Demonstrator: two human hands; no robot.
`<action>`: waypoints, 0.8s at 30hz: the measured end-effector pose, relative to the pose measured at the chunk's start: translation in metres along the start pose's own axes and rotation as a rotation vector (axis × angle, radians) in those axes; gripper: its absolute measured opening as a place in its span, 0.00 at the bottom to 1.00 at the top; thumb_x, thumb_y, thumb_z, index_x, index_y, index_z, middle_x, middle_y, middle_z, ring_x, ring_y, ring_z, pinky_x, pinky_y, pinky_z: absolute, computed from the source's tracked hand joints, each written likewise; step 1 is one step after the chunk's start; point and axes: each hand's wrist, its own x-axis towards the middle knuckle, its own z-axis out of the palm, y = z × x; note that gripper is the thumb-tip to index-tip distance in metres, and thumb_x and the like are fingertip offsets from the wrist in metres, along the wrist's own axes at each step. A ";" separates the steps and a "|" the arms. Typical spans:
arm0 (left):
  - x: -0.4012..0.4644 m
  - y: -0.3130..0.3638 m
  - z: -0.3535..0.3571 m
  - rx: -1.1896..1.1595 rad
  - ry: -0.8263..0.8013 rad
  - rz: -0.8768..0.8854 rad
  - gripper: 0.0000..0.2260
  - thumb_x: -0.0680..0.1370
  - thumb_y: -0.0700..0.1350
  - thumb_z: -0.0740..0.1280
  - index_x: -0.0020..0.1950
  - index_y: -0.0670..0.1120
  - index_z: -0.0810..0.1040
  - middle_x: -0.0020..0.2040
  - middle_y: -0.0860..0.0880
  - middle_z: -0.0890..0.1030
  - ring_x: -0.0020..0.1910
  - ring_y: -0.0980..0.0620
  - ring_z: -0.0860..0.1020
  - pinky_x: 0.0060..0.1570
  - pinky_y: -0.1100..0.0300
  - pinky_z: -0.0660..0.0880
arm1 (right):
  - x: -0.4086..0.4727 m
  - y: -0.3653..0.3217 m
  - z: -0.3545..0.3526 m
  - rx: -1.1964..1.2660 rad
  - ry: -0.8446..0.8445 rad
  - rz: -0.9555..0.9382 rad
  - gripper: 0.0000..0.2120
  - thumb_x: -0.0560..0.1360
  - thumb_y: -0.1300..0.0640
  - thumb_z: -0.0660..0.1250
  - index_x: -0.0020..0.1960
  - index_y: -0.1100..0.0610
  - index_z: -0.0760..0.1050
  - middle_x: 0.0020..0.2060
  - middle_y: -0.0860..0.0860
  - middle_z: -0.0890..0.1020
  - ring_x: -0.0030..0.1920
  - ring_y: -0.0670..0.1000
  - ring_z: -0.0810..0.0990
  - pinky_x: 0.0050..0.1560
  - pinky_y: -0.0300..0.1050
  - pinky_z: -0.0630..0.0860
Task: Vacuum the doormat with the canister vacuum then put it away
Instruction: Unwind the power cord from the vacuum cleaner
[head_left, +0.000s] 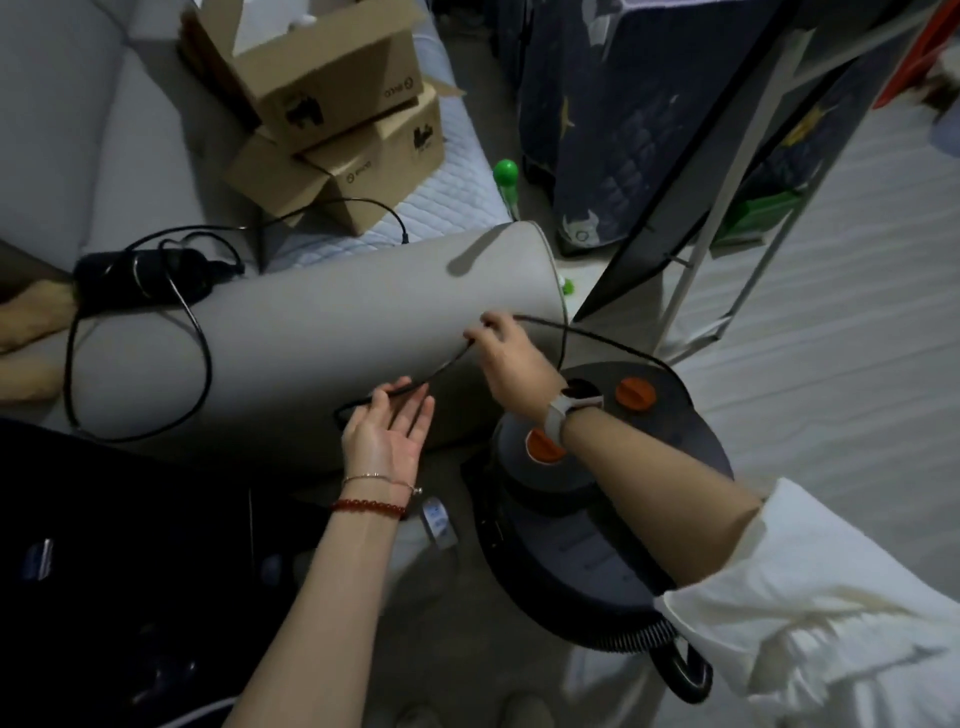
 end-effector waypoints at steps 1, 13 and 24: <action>0.000 -0.001 -0.013 0.017 0.029 -0.005 0.12 0.82 0.39 0.54 0.40 0.42 0.71 0.38 0.47 0.80 0.39 0.51 0.82 0.40 0.56 0.82 | -0.011 0.000 0.013 0.010 -0.057 -0.005 0.17 0.75 0.65 0.62 0.64 0.65 0.70 0.64 0.66 0.67 0.61 0.66 0.71 0.59 0.55 0.73; 0.030 0.008 -0.005 0.068 -0.079 -0.002 0.11 0.81 0.38 0.55 0.42 0.42 0.73 0.43 0.44 0.78 0.45 0.50 0.78 0.43 0.57 0.80 | 0.040 -0.004 0.012 -0.160 0.062 0.126 0.10 0.78 0.60 0.59 0.56 0.63 0.71 0.63 0.64 0.67 0.58 0.63 0.71 0.49 0.52 0.74; 0.057 0.036 -0.039 -0.023 0.083 0.014 0.10 0.81 0.38 0.56 0.41 0.43 0.71 0.31 0.48 0.83 0.42 0.50 0.78 0.33 0.63 0.80 | 0.057 -0.035 0.023 -0.257 -0.051 -0.081 0.12 0.79 0.56 0.58 0.58 0.61 0.72 0.57 0.61 0.70 0.55 0.60 0.70 0.45 0.50 0.73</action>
